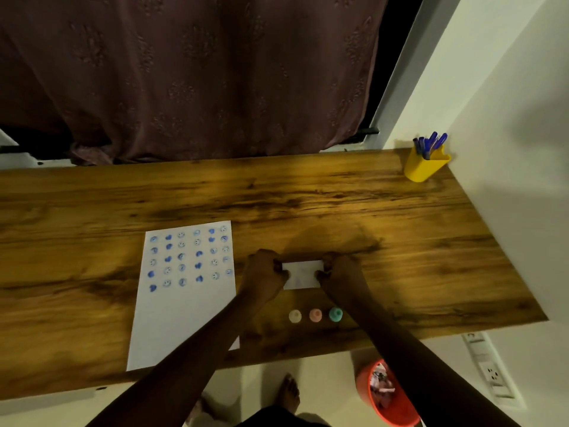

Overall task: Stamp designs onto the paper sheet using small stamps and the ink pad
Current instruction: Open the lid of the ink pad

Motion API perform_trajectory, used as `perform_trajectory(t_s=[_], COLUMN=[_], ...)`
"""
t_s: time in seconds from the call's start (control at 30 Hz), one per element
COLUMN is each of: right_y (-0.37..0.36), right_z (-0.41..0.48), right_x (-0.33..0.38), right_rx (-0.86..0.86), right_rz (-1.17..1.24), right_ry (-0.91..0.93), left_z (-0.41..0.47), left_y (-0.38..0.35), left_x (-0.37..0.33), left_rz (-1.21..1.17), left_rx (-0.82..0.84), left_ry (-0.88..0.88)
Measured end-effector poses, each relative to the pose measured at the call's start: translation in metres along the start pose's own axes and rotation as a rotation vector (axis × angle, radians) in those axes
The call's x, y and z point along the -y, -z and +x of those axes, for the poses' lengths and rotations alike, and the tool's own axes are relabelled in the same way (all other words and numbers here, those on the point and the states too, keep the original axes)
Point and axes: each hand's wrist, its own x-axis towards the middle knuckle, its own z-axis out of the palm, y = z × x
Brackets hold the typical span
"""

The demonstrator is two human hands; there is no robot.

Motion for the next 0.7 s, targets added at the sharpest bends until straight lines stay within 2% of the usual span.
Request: perform_trajectory(t_s=[0.13,0.3,0.5,0.7], right_y=[0.004,-0.012,-0.067,-0.145], right_z=[0.005,0.003,-0.01,-0.034], right_x=[0.038,0.104,0.195,0.263], right_rx=[-0.023,-0.019,0.085,0.193], right_rz=[0.014,0.075,0.121,0.108], right_ry=[0.066,0.145,0.244,0.378], left_z=[-0.002,-0.015,-0.048,-0.088], left_y=[0.04,0.105,0.176,0.23], left_x=[0.002,0.031,0.101,0.182], left_rz=[-0.068,-0.062,-0.034,-0.02], left_rx=[-0.076,-0.166,-0.298,-0.357], left_ry=[-0.03,0.032,0.141,0.237])
